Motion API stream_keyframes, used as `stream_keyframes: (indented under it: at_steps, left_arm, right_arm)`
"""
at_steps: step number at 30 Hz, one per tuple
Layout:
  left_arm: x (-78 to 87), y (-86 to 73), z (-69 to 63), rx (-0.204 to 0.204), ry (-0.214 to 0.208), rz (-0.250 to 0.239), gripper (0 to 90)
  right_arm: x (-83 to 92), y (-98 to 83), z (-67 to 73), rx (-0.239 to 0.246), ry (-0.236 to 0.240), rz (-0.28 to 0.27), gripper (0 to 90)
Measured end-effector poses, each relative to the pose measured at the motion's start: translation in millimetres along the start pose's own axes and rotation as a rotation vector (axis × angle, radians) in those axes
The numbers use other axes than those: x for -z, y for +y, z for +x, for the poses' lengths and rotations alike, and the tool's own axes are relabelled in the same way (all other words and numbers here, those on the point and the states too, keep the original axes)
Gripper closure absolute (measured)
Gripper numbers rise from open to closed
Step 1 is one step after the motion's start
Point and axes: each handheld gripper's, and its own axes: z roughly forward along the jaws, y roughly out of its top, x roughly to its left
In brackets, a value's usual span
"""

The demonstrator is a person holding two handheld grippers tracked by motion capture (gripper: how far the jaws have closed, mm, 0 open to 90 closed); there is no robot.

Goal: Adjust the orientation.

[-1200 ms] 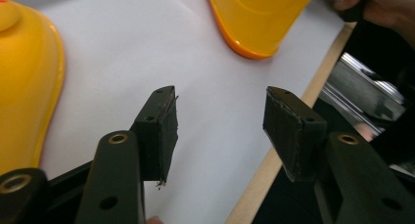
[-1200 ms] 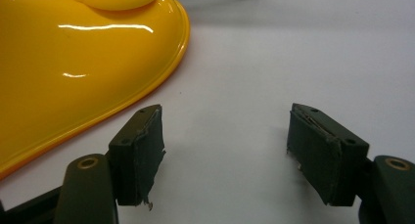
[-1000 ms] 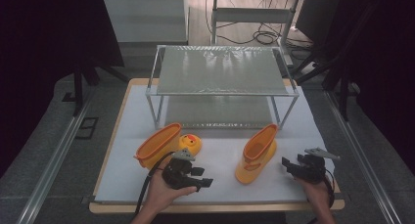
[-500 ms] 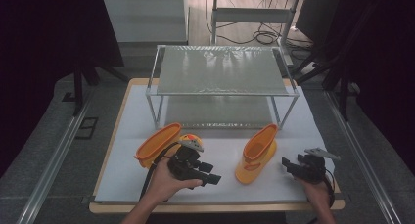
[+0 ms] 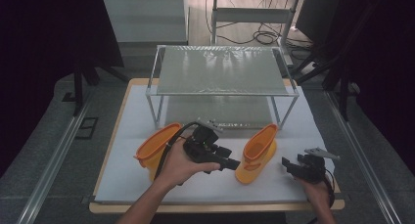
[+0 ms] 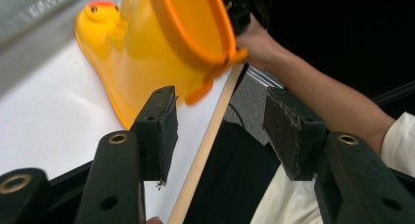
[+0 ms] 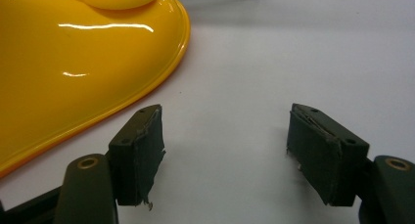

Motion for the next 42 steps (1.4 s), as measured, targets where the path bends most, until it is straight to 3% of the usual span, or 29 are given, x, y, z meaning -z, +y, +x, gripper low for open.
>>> stream_keyframes:
  at_steps: [5, 21, 32, 42]
  left_arm:
    - [-0.1, 18.5, -1.3, -0.003, 0.005, -0.005, 47.3]
    - [-25.7, 67.4, 14.0, 0.06, 0.018, 0.107, 47.9]
    - [-41.0, 77.5, 27.8, 0.1, 0.028, 0.153, 48.8]
    - [-70.2, 87.6, 37.9, 0.116, 0.066, 0.234, 55.1]
  right_arm:
    - [-0.4, 0.0, 0.5, 0.001, -0.002, -0.001, 29.0]
    - [-0.2, 0.3, 0.9, 0.002, -0.003, 0.002, 29.1]
    - [-0.2, 0.3, 0.9, 0.0, -0.003, 0.003, 29.0]
    - [-0.4, 0.3, 1.0, 0.001, -0.003, 0.002, 29.0]
